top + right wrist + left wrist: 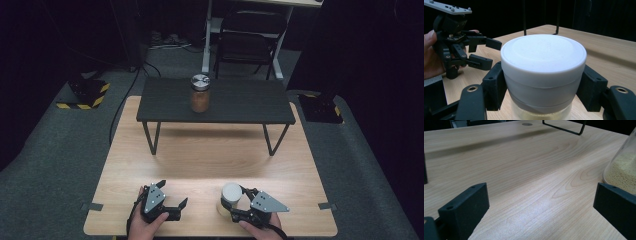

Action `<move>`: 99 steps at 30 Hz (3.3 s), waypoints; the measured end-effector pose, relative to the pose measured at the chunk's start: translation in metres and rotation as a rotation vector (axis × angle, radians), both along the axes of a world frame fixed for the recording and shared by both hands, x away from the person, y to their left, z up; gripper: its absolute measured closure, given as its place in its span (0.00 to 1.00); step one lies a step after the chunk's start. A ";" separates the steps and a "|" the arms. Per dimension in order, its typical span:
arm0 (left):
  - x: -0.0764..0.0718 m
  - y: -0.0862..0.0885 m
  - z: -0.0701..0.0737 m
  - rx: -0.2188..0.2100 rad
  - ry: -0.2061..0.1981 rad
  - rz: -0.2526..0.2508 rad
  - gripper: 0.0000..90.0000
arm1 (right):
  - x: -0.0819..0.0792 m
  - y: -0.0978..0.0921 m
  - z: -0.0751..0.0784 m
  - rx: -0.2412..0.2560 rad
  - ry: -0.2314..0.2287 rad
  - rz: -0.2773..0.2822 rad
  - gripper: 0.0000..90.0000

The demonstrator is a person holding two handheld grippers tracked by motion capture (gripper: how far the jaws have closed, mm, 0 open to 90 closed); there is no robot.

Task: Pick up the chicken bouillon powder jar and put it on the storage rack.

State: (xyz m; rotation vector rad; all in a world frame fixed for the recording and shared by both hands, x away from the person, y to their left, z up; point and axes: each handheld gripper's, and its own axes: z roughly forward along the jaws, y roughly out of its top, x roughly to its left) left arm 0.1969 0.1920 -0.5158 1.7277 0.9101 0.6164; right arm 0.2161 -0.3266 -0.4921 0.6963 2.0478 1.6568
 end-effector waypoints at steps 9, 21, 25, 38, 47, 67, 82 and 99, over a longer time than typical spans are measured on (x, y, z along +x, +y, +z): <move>0.000 0.000 0.000 0.003 0.001 -0.003 0.00 | -0.002 0.004 0.005 -0.014 0.009 -0.016 0.38; 0.001 0.001 0.000 -0.001 -0.001 -0.006 0.00 | -0.004 0.003 0.023 -0.024 -0.010 -0.066 0.38; 0.000 0.001 0.000 -0.001 -0.003 -0.006 0.00 | -0.004 0.001 0.027 -0.013 -0.014 -0.101 0.38; 0.001 0.001 -0.001 -0.005 -0.001 -0.007 0.00 | 0.007 -0.009 0.041 0.018 -0.010 -0.216 0.38; 0.001 0.003 -0.001 -0.013 0.002 -0.006 0.00 | 0.018 -0.014 0.054 0.031 -0.020 -0.270 0.38; 0.002 0.004 -0.001 -0.024 0.009 -0.006 0.00 | 0.037 -0.013 0.100 0.047 -0.054 -0.315 0.38; 0.003 0.006 -0.002 -0.037 0.015 -0.005 0.00 | 0.054 -0.002 0.145 0.047 -0.078 -0.329 0.38; 0.004 0.010 -0.003 -0.054 0.017 -0.015 0.00 | 0.072 0.019 0.188 0.059 -0.132 -0.344 0.38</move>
